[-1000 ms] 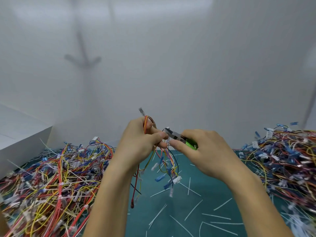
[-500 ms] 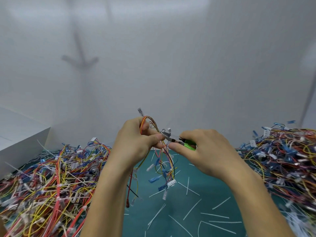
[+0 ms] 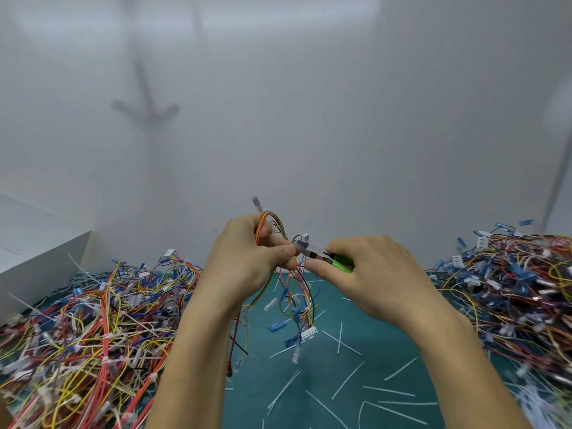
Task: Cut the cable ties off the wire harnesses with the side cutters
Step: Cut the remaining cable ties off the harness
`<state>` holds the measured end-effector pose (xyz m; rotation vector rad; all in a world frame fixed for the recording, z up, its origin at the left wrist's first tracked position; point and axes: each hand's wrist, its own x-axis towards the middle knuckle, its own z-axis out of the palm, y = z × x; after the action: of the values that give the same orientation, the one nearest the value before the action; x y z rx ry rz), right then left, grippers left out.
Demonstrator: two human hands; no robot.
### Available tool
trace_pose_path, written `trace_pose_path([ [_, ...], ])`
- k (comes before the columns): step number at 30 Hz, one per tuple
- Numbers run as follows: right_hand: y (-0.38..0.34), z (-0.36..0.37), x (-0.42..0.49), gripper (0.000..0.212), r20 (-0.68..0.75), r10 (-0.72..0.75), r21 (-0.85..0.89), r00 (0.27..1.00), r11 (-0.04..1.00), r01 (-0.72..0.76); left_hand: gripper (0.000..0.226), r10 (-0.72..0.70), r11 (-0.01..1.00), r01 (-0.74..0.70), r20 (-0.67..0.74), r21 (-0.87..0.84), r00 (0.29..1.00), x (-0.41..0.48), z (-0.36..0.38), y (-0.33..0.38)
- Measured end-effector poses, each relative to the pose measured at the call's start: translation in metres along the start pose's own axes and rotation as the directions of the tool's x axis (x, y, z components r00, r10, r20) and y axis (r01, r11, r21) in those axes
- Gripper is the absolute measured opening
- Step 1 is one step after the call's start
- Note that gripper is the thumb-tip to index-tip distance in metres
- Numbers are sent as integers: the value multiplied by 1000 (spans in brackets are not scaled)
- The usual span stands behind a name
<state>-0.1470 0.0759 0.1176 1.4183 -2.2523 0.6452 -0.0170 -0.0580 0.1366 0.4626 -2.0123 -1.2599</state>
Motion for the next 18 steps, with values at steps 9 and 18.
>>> trace_pose_path([
  [9, 1, -2, 0, 68, 17, -1, -23, 1000, 1000, 2, 45, -3, 1000, 3, 12, -4, 1000, -1, 1, 1],
  [18, 0, -3, 0, 71, 20, -12, -34, 1000, 999, 13, 46, -3, 1000, 3, 16, 7, 1000, 0, 1, 1],
])
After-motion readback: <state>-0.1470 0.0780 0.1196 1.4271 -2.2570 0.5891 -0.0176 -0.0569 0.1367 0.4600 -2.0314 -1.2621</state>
